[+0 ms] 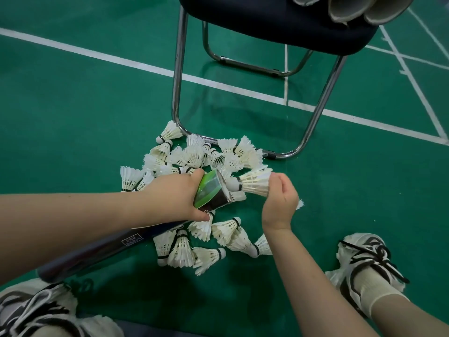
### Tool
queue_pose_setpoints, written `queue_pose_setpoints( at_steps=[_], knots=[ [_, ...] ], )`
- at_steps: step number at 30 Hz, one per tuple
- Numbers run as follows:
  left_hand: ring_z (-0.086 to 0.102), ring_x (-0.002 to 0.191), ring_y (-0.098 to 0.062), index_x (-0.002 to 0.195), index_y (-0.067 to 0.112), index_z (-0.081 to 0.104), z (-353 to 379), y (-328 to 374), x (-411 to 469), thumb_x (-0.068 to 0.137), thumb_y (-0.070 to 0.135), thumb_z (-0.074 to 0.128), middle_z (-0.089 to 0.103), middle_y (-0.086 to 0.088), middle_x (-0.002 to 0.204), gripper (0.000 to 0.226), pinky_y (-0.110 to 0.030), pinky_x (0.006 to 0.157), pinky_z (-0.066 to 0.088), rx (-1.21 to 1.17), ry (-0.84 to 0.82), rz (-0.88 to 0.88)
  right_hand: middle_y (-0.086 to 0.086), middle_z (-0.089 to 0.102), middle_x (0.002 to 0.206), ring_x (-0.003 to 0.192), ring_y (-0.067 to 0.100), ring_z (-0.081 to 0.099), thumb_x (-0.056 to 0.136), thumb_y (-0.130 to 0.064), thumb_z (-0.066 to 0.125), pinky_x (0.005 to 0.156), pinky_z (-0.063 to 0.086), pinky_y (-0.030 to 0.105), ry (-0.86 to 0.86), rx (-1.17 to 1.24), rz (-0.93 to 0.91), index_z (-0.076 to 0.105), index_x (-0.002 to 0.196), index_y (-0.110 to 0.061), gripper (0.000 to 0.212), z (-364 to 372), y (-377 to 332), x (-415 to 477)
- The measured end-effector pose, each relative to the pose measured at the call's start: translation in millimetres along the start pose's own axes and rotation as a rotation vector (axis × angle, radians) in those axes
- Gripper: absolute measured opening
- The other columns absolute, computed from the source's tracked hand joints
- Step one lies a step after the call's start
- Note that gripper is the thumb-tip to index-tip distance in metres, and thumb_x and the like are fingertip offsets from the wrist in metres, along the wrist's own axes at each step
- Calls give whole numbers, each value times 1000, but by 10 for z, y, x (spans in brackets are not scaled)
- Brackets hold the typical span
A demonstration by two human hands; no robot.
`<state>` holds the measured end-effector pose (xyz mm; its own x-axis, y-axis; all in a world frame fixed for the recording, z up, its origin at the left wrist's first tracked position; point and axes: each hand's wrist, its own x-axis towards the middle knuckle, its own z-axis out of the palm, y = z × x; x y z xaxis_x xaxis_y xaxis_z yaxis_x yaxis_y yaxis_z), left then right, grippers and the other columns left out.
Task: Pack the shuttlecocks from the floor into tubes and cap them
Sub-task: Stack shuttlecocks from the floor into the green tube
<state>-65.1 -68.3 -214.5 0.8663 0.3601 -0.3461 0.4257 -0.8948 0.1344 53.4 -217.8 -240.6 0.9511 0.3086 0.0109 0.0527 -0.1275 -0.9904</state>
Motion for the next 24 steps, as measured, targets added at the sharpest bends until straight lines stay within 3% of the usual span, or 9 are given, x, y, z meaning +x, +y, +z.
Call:
queue_pose_setpoints(
  at_steps=[4, 6, 8, 12, 15, 17, 20, 24],
  knots=[
    [50, 65, -14, 115, 20, 34, -14, 17, -41, 66, 68, 63, 45, 10, 71, 74, -30, 57, 48, -19, 5, -3, -13, 40, 47, 49, 4, 31, 92, -12, 49, 47, 27, 15, -441, -156, 16, 45, 50, -21, 44, 67, -264, -13],
    [51, 66, -15, 115, 21, 34, -25, 16, -53, 65, 68, 64, 44, 11, 70, 75, -30, 57, 49, -23, 7, -3, -10, 46, 50, 53, 6, 36, 91, -18, 52, 53, 34, 21, -581, -291, 66, 52, 52, -16, 39, 79, -366, -5],
    [52, 66, -15, 115, 21, 34, -31, 13, -61, 64, 68, 64, 45, 11, 71, 76, -31, 58, 50, -24, 11, -2, 4, 66, 72, 66, 10, 52, 93, -29, 50, 70, 46, 26, -693, -360, 148, 67, 73, -8, 34, 80, -448, -4],
    [49, 64, -14, 114, 20, 33, -49, 46, -91, 66, 67, 64, 47, 9, 74, 74, -28, 52, 44, -13, 25, 4, -11, 71, 96, 89, -3, 61, 93, -43, 48, 82, 42, 18, -953, -326, 264, 72, 94, -25, 29, 47, -502, -29],
    [49, 68, -16, 115, 20, 33, -41, 68, -129, 67, 67, 62, 51, 6, 84, 73, -27, 50, 38, 32, 35, 28, -1, 70, 107, 103, 12, 63, 81, -36, 62, 97, 43, 27, -1078, -313, 270, 70, 105, -16, 32, 41, -444, -13],
    [52, 72, -18, 115, 20, 31, -17, 75, -153, 68, 67, 62, 52, 5, 88, 73, -28, 54, 41, 52, 30, 55, 0, 70, 109, 105, 14, 63, 76, -34, 64, 100, 43, 29, -1155, -341, 273, 69, 107, -15, 36, 53, -416, -7],
    [54, 75, -20, 117, 18, 30, 32, 118, -193, 68, 69, 59, 54, 2, 92, 76, -29, 58, 42, 83, 14, 103, 3, 69, 109, 107, 19, 61, 78, -28, 66, 101, 44, 36, -1271, -384, 298, 68, 103, -18, 27, 96, -346, -38],
    [57, 79, -21, 121, 16, 31, 97, 126, -203, 70, 67, 59, 56, -1, 97, 78, -29, 59, 41, 117, 4, 123, 6, 68, 98, 98, 22, 63, 70, -40, 65, 95, 48, 40, -1282, -395, 259, 68, 90, -21, 28, 207, -195, -129]
  ],
)
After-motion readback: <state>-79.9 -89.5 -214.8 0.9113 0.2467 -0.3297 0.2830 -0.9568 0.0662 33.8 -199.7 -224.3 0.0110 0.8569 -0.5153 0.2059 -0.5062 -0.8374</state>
